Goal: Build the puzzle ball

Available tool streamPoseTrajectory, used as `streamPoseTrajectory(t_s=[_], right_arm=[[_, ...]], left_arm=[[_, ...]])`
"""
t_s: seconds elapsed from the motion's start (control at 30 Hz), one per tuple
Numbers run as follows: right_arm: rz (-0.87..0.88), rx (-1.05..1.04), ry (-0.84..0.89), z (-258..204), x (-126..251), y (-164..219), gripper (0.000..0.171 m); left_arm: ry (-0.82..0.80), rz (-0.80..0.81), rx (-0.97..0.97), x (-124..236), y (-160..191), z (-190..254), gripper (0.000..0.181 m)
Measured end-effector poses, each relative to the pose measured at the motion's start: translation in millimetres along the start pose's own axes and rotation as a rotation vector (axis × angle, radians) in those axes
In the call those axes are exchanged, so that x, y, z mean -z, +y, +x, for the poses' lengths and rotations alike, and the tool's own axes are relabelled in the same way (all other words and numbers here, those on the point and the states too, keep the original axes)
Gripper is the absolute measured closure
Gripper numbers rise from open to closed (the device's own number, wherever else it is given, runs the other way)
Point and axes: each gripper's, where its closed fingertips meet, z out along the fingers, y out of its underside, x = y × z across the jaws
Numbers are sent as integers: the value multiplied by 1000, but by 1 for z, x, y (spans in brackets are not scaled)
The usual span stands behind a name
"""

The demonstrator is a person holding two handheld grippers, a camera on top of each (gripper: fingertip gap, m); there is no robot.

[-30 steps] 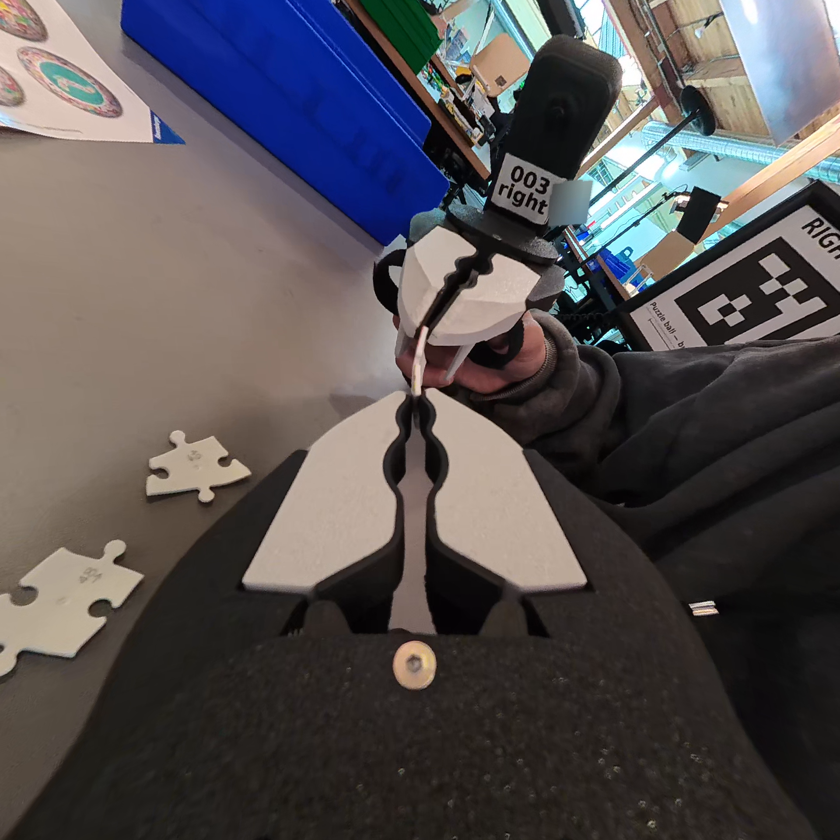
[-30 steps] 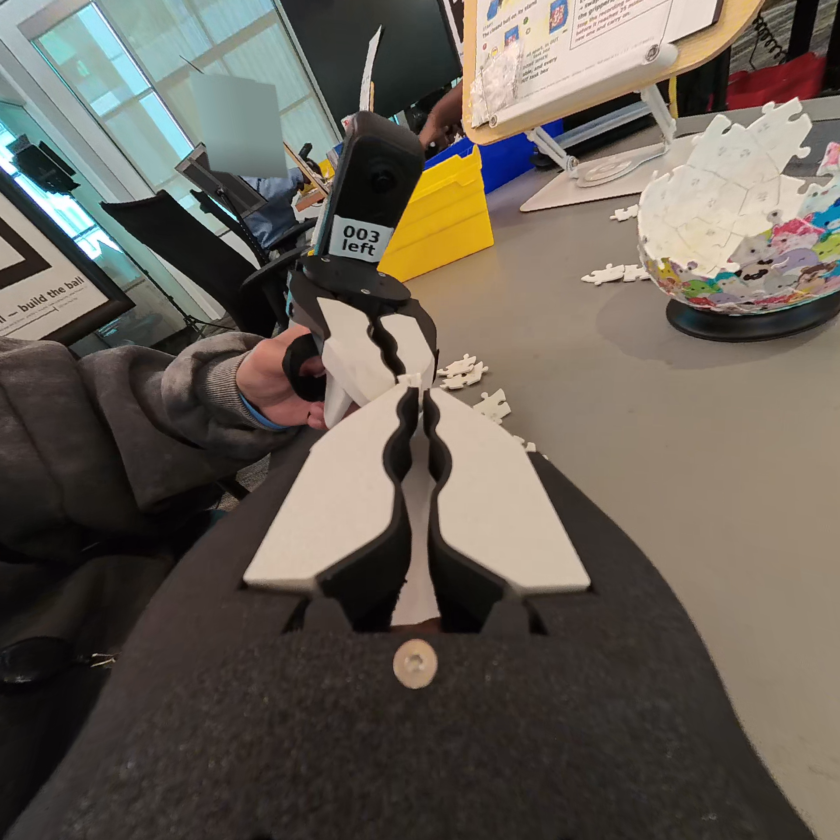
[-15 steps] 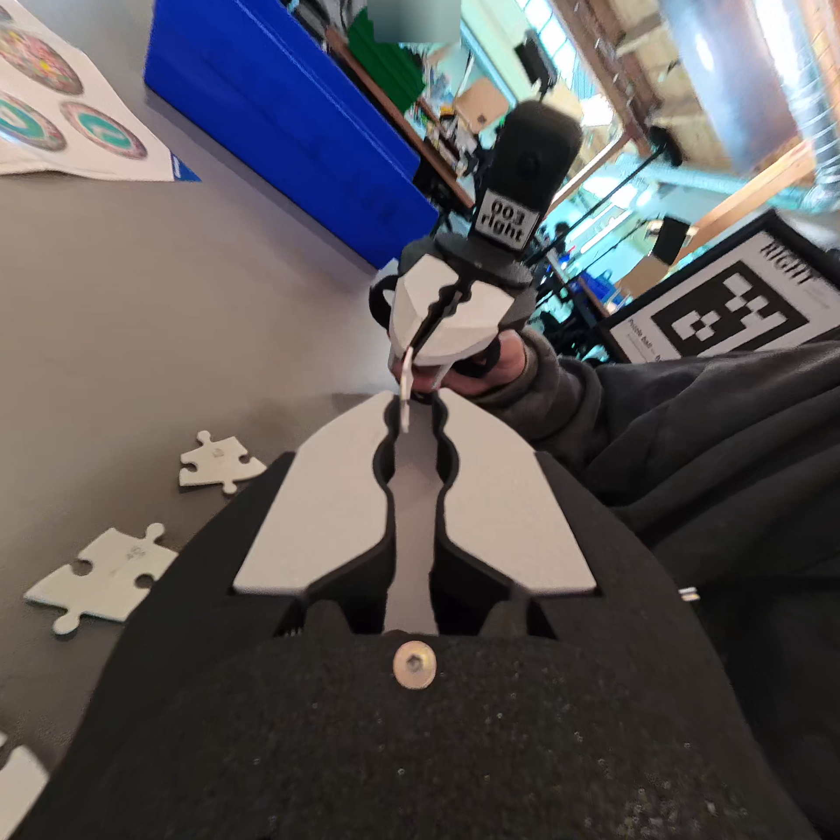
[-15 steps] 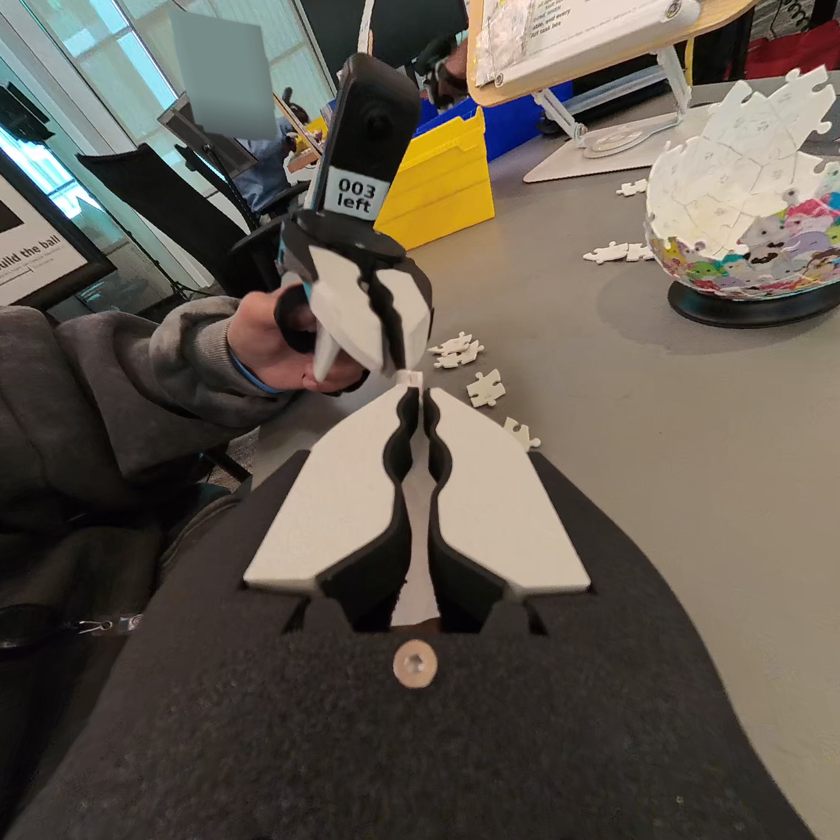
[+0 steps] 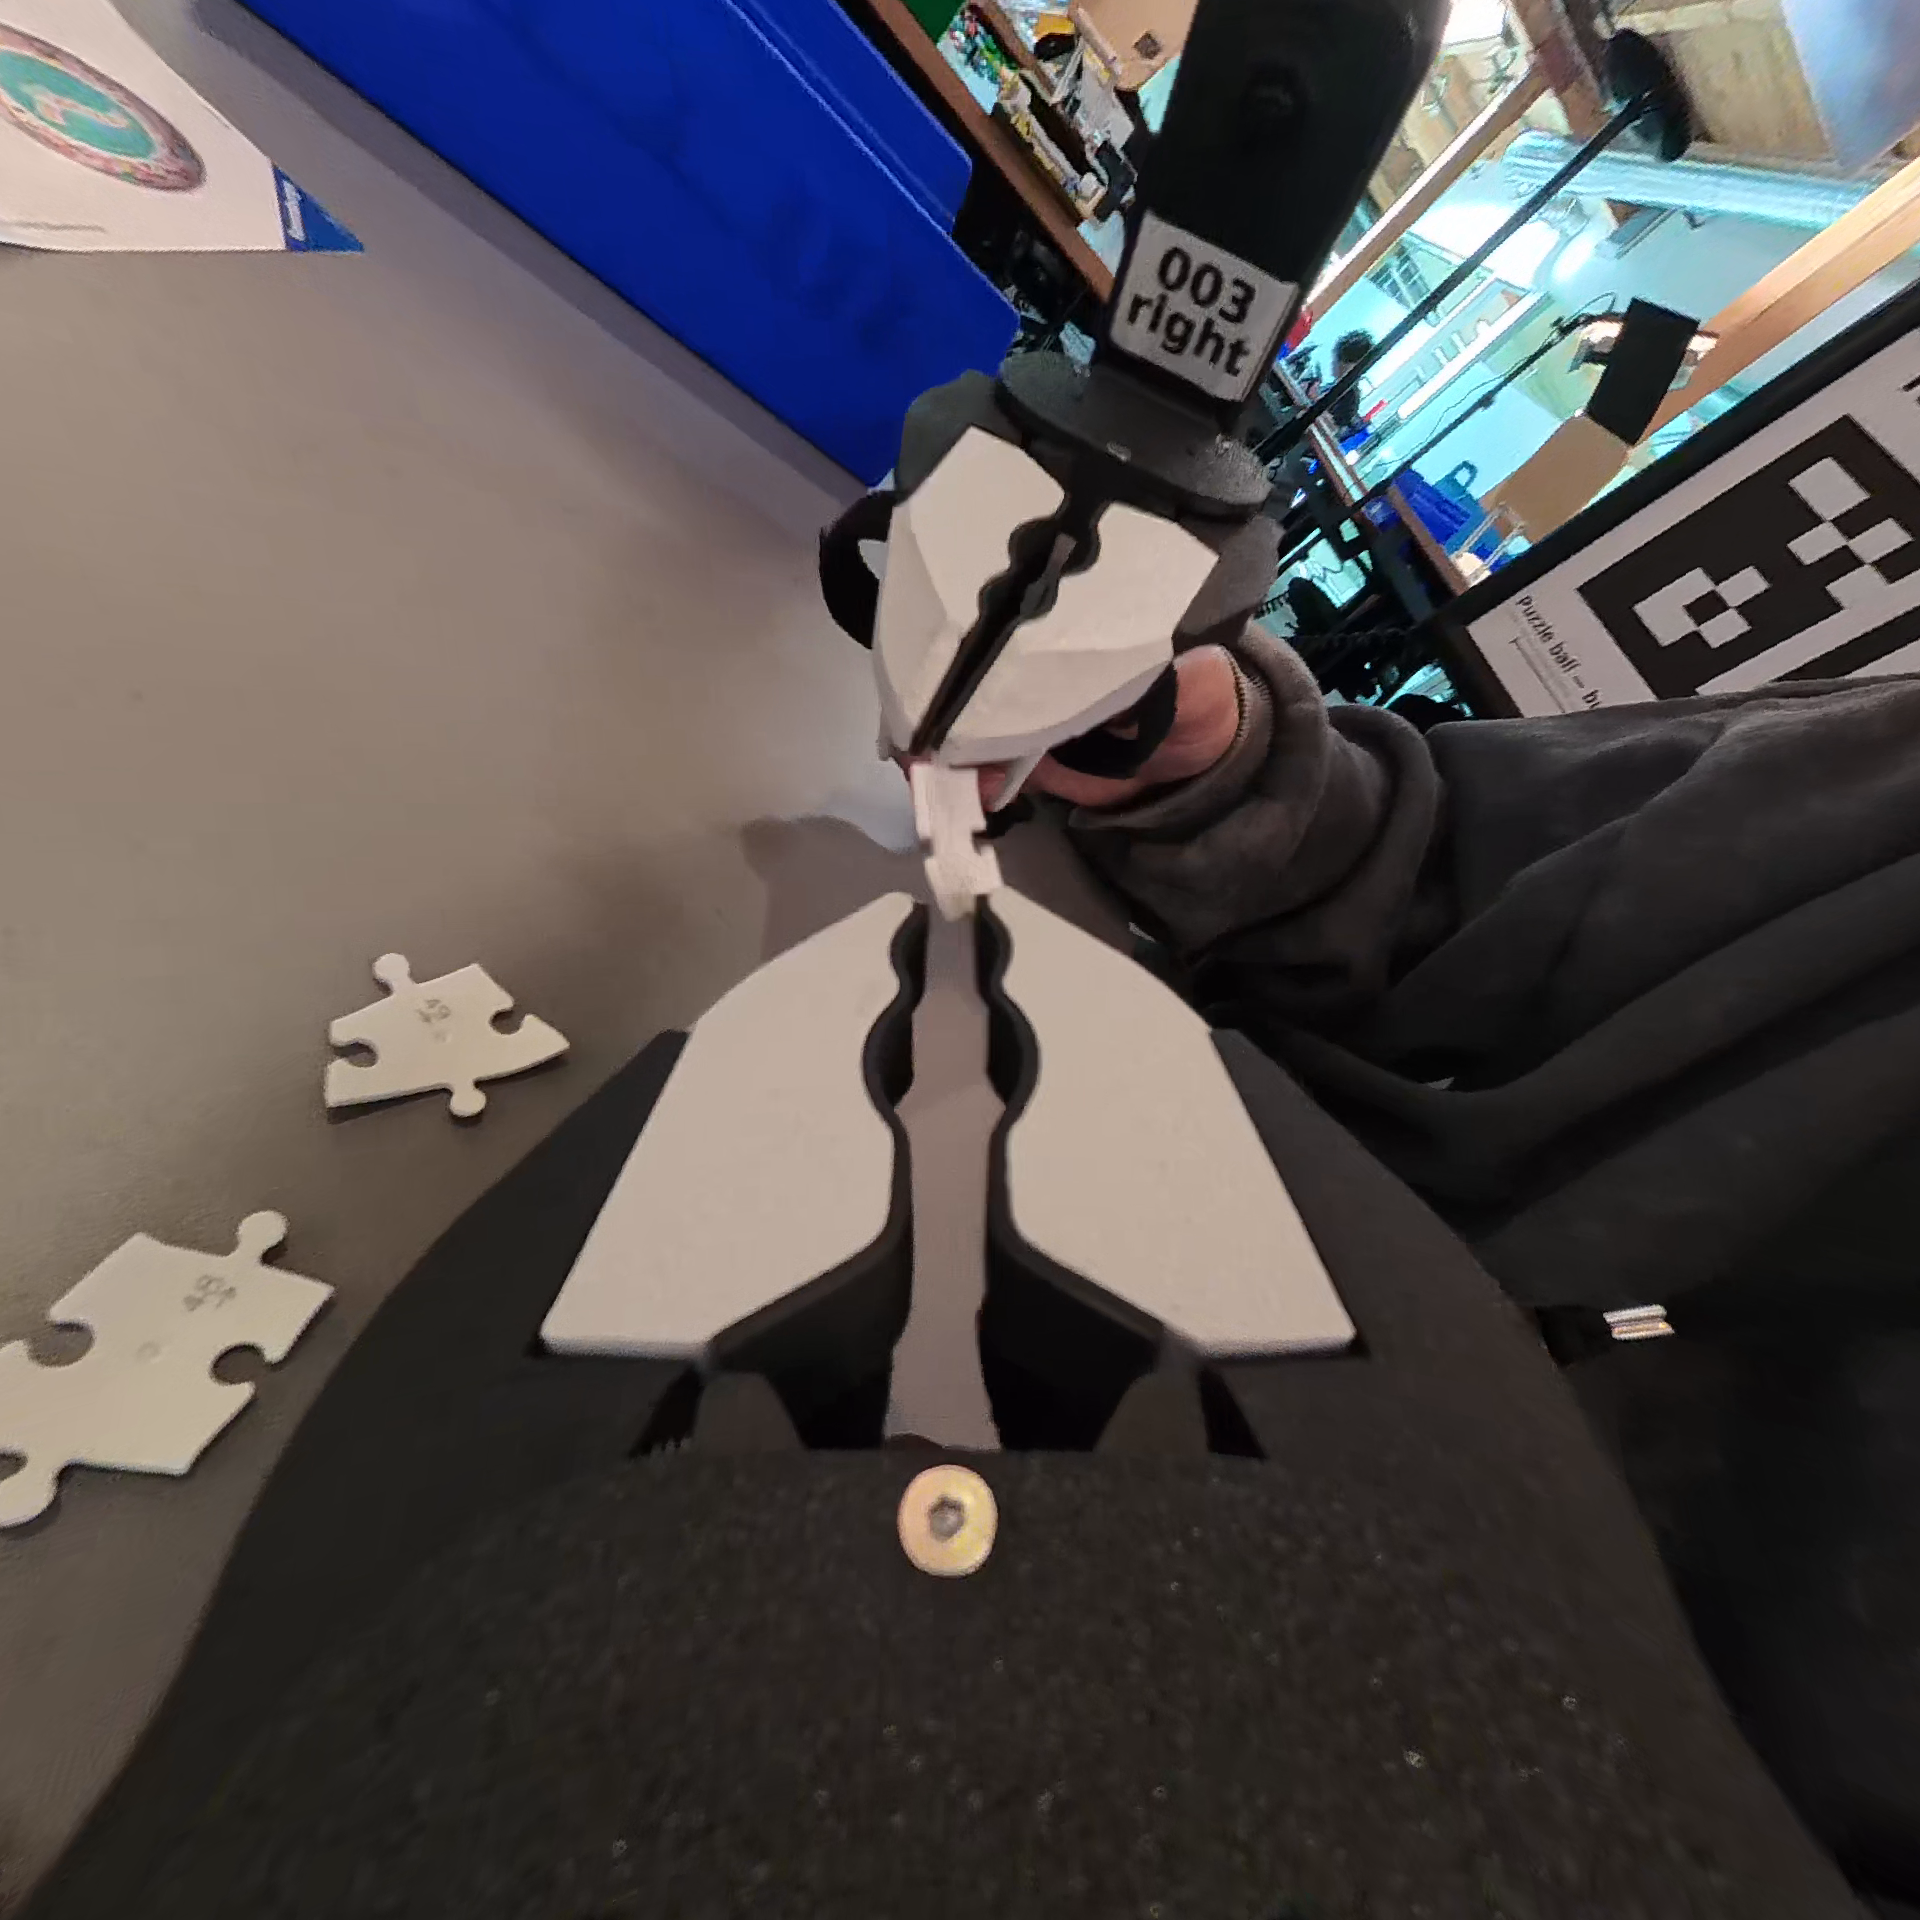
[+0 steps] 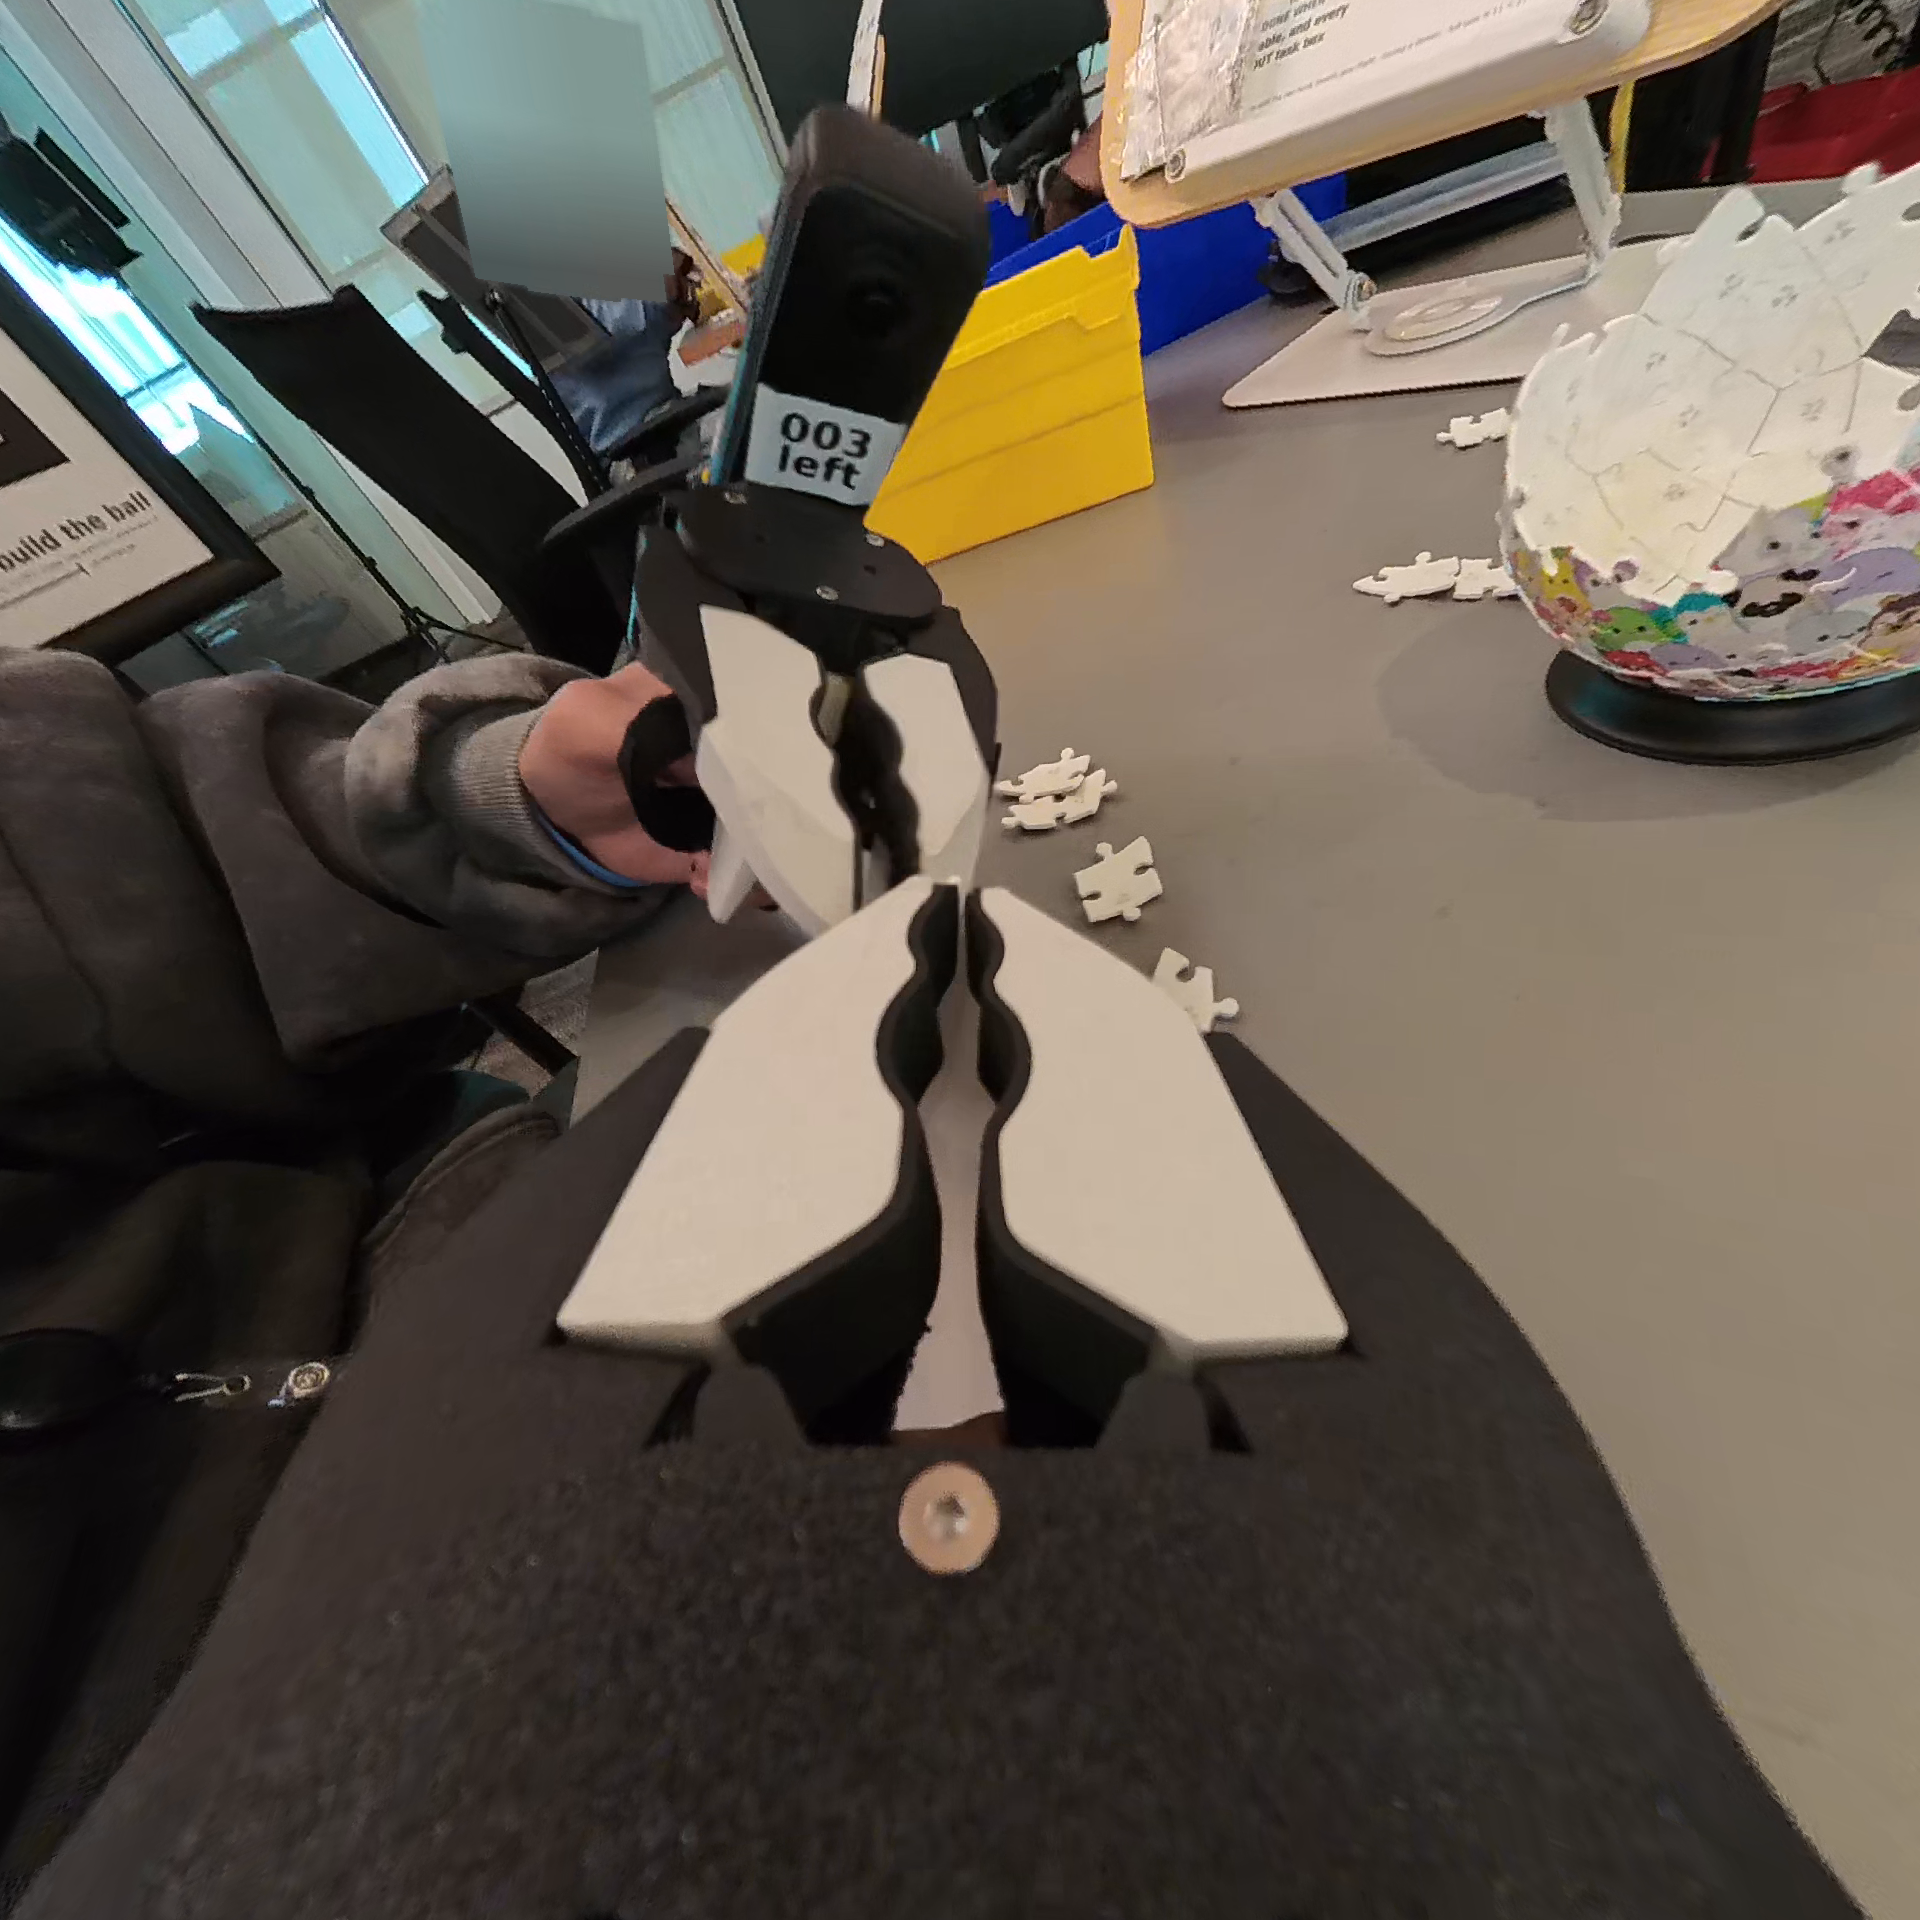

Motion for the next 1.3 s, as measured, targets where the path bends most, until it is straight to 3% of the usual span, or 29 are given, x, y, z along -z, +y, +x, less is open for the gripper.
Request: streamPoseTrajectory(t_s=[0.1,0.17,0.3,0.5,0.6,0.8,1.3], right_arm=[[-6,17,-29,-8,-4,1,170],[-6,31,-38,-11,-6,0,169],[-11,76,3,-4,-2,-4,168],[-321,308,38,4,8,-3,152],[-361,448,72,4,7,-14,153],[-435,566,89,1,-4,-8,159],[-499,558,52,0,2,5,169]], left_arm=[[12,-18,4,-4,3,2,162],[-7,-54,-13,-7,8,1,179],[-115,-42,-41,-5,4,-8,179],[-304,-23,-124,5,-3,-26,179],[-341,-16,-185,7,-6,-24,180],[-364,-28,-253,5,-6,-17,179],[-346,-76,-273,-5,3,-15,179]])
